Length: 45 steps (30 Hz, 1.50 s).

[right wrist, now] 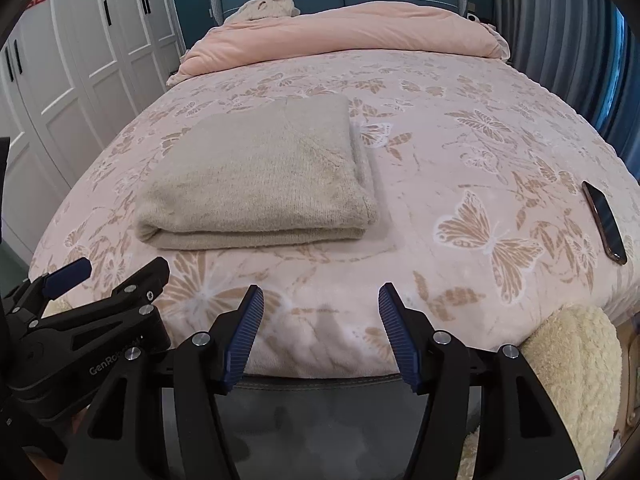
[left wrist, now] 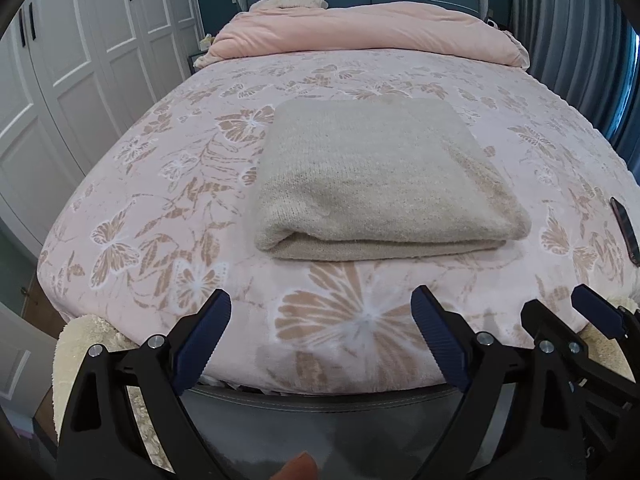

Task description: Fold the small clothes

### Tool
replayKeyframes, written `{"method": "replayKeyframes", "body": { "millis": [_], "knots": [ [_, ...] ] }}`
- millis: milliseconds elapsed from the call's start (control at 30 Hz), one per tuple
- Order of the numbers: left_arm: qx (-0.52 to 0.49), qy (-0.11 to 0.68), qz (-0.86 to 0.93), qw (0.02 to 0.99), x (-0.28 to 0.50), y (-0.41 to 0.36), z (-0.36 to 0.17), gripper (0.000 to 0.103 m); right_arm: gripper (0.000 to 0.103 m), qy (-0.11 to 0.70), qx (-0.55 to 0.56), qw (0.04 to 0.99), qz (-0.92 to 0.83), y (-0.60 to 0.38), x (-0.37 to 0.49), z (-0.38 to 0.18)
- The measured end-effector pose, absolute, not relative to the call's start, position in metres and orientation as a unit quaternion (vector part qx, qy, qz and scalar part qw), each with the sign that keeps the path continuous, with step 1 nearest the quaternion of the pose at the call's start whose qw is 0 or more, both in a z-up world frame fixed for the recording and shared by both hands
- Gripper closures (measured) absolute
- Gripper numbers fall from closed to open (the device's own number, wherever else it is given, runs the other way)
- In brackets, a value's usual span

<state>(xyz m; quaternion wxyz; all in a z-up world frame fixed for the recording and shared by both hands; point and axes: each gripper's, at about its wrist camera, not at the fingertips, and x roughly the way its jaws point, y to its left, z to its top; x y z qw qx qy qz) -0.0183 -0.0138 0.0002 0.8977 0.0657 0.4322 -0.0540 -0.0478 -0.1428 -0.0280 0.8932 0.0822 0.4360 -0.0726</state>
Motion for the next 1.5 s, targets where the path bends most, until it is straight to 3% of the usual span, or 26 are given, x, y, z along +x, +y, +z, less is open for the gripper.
{"method": "replayKeyframes", "body": {
  "millis": [1500],
  "knots": [
    [0.082, 0.410, -0.037, 0.908, -0.028, -0.017, -0.008, 0.022, 0.044, 0.428, 0.058, 0.897, -0.095, -0.132, -0.052, -0.030]
  ]
}}
